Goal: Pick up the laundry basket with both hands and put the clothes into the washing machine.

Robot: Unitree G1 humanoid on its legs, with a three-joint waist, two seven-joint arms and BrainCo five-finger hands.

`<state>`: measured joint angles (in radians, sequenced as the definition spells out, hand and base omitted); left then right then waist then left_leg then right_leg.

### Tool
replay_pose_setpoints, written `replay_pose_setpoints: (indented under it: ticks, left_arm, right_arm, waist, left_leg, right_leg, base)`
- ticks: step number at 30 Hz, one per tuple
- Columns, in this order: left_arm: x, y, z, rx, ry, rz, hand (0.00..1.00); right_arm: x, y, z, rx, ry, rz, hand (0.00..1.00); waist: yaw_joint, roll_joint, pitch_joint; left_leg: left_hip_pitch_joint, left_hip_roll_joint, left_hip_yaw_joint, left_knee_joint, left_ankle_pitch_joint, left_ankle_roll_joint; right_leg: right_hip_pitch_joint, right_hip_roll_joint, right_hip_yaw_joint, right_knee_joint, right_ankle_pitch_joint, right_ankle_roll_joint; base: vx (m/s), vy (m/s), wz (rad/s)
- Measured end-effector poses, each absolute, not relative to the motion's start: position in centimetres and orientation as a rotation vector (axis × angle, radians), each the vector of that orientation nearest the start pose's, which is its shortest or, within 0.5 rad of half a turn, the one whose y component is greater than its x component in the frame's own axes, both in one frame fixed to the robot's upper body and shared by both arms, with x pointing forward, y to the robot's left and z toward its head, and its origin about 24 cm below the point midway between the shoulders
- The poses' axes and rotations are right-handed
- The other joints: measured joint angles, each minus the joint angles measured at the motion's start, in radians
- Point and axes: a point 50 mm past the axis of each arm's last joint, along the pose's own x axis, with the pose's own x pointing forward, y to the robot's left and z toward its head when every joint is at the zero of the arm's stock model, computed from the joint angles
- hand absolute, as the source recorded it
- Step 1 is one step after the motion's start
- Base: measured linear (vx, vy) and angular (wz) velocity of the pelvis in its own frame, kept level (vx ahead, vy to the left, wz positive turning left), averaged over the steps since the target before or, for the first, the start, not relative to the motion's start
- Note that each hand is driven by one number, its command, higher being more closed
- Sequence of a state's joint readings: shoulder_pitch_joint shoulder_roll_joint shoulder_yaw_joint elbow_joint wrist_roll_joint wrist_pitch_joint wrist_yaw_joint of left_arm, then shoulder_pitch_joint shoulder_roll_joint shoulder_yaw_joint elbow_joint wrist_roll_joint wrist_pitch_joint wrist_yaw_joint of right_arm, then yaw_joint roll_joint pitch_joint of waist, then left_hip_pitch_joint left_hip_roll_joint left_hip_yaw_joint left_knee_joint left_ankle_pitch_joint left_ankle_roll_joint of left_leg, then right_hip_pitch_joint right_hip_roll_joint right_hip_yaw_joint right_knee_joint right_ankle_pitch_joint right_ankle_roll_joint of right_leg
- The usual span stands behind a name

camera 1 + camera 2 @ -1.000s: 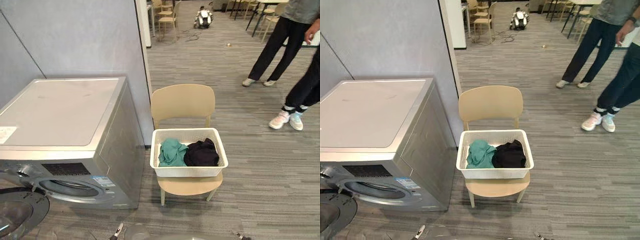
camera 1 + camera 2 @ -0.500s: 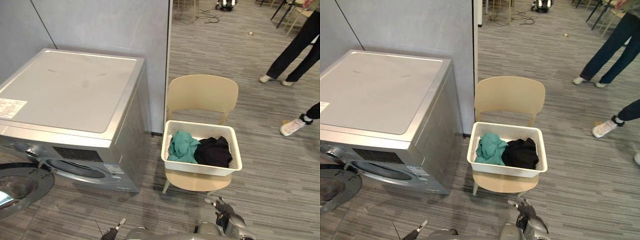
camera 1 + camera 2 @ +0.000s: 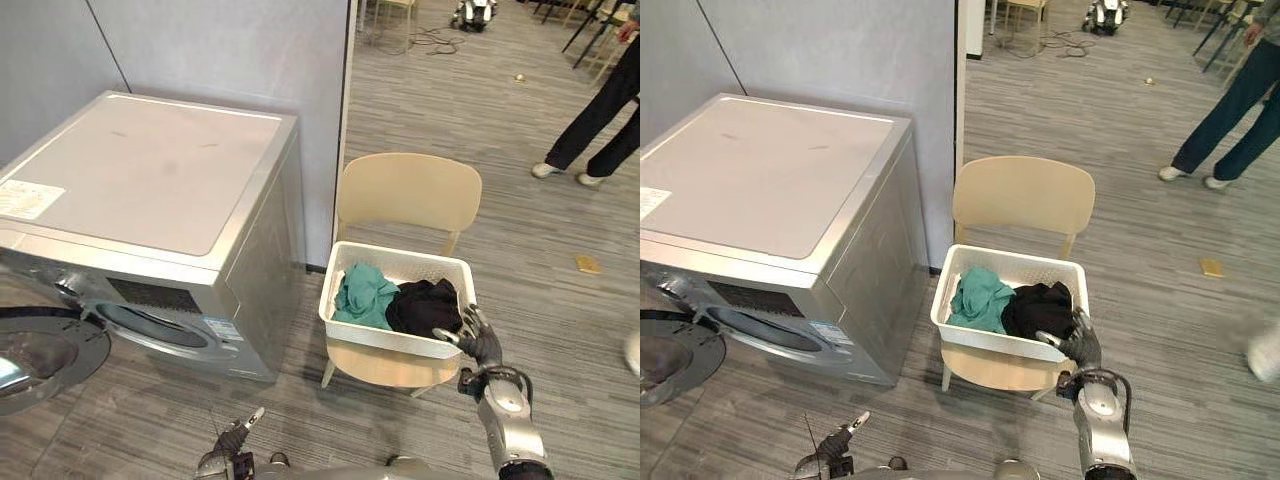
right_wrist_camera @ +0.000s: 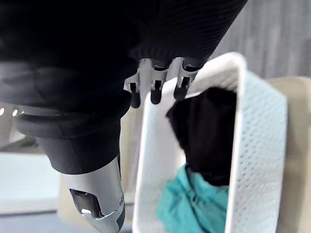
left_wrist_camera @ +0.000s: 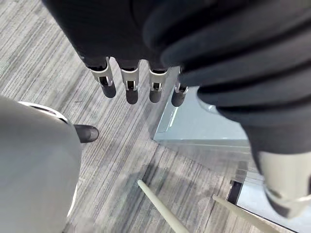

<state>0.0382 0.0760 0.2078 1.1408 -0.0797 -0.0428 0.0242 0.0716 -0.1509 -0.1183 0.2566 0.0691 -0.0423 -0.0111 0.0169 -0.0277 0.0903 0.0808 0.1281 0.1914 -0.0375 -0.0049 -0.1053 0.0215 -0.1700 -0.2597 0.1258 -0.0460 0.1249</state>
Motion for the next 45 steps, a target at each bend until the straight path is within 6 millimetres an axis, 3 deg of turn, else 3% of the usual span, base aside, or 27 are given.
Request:
replay_pose_setpoints:
  ticks: [3, 8, 11, 13, 16, 18, 21, 27, 34, 38, 45]
  left_arm:
    - [8.6, 20.8, -16.4, -0.136, 1.115, 0.359, 0.00]
    - [9.0, 21.2, -16.2, -0.130, 1.090, 0.368, 0.00]
    - [10.5, 21.6, -15.7, -0.113, 1.040, 0.359, 0.00]
    - [12.4, 21.2, -15.2, -0.096, 0.998, 0.322, 0.00]
    - [13.6, 21.2, -14.7, -0.094, 0.952, 0.310, 0.00]
    - [13.9, 21.2, -14.5, -0.094, 0.940, 0.315, 0.00]
    - [14.2, 21.0, -14.4, -0.098, 0.921, 0.316, 0.00]
    - [15.7, 20.5, -13.8, -0.100, 0.872, 0.304, 0.00]
    - [17.6, 19.6, -12.8, -0.120, 0.793, 0.281, 0.00]
    - [18.8, 19.2, -12.3, -0.115, 0.760, 0.259, 0.00]
    - [21.2, 17.2, -10.3, -0.141, 0.631, 0.183, 0.00]
  right_arm:
    - [24.5, -20.2, 0.6, -0.100, 0.126, -0.066, 0.00]
    - [27.2, -19.4, 2.8, -0.171, 0.041, 0.027, 0.00]
    - [31.1, -19.3, 4.8, -0.249, 0.011, 0.068, 0.00]
    - [34.6, -20.1, 7.8, -0.340, -0.020, 0.064, 0.00]
    - [38.1, -21.2, 12.1, -0.399, -0.047, 0.010, 0.00]
    - [39.1, -22.4, 14.1, -0.409, -0.052, -0.049, 0.00]
    - [39.5, -25.0, 15.0, -0.387, -0.004, -0.149, 0.00]
    - [39.4, -27.9, 15.1, -0.307, 0.075, -0.277, 0.00]
    - [39.5, -28.2, 15.4, -0.295, 0.084, -0.293, 0.00]
    - [39.2, -28.5, 14.4, -0.295, 0.132, -0.304, 0.00]
    - [39.1, -28.9, 14.1, -0.377, 0.167, -0.322, 0.00]
  waist:
    - [0.004, 0.006, -0.012]
    - [0.026, 0.005, 0.006]
    - [0.034, 0.013, 0.099]
    - [0.067, 0.038, 0.199]
    - [0.088, 0.063, 0.311]
    - [0.106, 0.067, 0.356]
    - [0.113, 0.071, 0.362]
    - [0.130, 0.094, 0.375]
    - [0.143, 0.121, 0.393]
    - [0.161, 0.122, 0.394]
    - [0.164, 0.125, 0.396]
  left_leg:
    - [-0.018, 0.045, -0.030, -0.016, 0.020, -0.026]
    - [-0.064, 0.066, -0.094, -0.013, 0.045, -0.038]
    - [-0.103, 0.066, -0.126, 0.024, 0.049, -0.038]
    - [-0.162, 0.070, -0.141, 0.073, 0.049, -0.038]
    - [-0.221, 0.066, -0.153, 0.112, 0.054, -0.030]
    - [-0.242, 0.062, -0.150, 0.122, 0.058, -0.024]
    - [-0.304, 0.048, -0.153, 0.124, 0.071, -0.014]
    - [-0.363, 0.028, -0.149, 0.123, 0.084, 0.000]
    - [-0.420, 0.024, -0.154, 0.122, 0.097, 0.003]
    - [-0.443, 0.012, -0.162, 0.124, 0.100, 0.004]
    - [-0.534, -0.006, -0.203, 0.136, 0.114, 0.017]
  right_leg:
    - [0.022, 0.055, -0.038, -0.061, 0.024, -0.024]
    - [0.034, 0.080, -0.099, -0.083, 0.029, -0.033]
    - [0.031, 0.078, -0.124, -0.073, 0.031, -0.036]
    - [-0.019, 0.075, -0.126, -0.031, 0.033, -0.040]
    - [-0.093, 0.055, -0.125, 0.046, 0.021, -0.057]
    - [-0.130, 0.044, -0.114, 0.082, 0.017, -0.059]
    - [-0.199, 0.027, -0.116, 0.113, 0.015, -0.057]
    - [-0.281, -0.002, -0.099, 0.151, 0.014, -0.056]
    - [-0.343, -0.024, -0.106, 0.180, 0.010, -0.053]
    - [-0.366, -0.027, -0.114, 0.192, 0.005, -0.057]
    - [-0.423, -0.055, -0.157, 0.206, 0.002, -0.053]
  base:
    - [-0.02, -0.157, 0.24]
    - [-0.01, -0.074, 0.33]
    - [-0.07, -0.004, 0.35]
    - [-0.18, 0.022, 0.09]
    - [-0.15, 0.037, 0.02]
    - [-0.09, 0.029, -0.10]
    - [-0.07, 0.045, 0.03]
    - [-0.03, 0.029, -0.04]
    - [0.00, -0.007, 0.04]
    - [0.00, -0.019, 0.06]
    - [-0.01, -0.010, 0.18]
